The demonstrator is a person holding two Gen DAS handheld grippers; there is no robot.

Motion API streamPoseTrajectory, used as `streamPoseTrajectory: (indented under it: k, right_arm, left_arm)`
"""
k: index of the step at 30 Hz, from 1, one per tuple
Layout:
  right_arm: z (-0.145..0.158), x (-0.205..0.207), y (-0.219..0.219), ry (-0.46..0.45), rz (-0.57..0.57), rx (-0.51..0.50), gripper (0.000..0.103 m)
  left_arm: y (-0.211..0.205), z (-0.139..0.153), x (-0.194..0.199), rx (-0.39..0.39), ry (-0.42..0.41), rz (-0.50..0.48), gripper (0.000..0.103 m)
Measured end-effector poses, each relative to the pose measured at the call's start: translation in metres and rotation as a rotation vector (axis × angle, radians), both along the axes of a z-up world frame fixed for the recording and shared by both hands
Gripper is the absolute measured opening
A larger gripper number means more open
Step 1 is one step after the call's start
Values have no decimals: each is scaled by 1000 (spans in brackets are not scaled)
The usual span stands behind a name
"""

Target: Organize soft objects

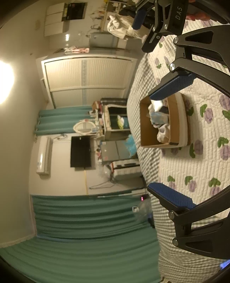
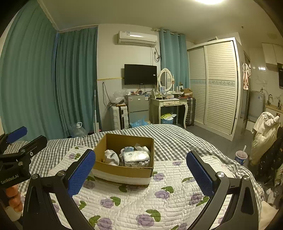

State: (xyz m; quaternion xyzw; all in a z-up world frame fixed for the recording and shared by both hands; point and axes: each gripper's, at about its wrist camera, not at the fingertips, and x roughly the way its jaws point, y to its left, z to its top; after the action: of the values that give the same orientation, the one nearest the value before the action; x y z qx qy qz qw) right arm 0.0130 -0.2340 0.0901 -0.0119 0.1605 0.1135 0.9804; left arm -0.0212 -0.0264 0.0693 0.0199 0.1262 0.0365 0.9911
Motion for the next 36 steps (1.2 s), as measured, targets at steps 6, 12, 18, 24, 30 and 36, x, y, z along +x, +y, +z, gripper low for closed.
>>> streamPoseTrajectory:
  k: [6,12,18,24,30,36]
  right_arm:
    - [-1,0,3,0,4,-9,103]
    - [-3,1,5,9,4,-10,103]
    - [-4,1,6,10,4,-11,103]
    - [-4,1,6,11,4,-11,103]
    - [-4,2,6,12,5,-11,103]
    - [-5,2,6,17,6,-11,103]
  left_arm:
    - [1,-2,1,-1,5,-3,95]
    - [1,-2,1,1,5,-2,95]
    - [5,-4,3,1,8,1,95]
    - [6,-5,2,1,7,4,95]
    - [6,-6,2,2,8,4,95]
    - [7,-6,2,2,8,5,95]
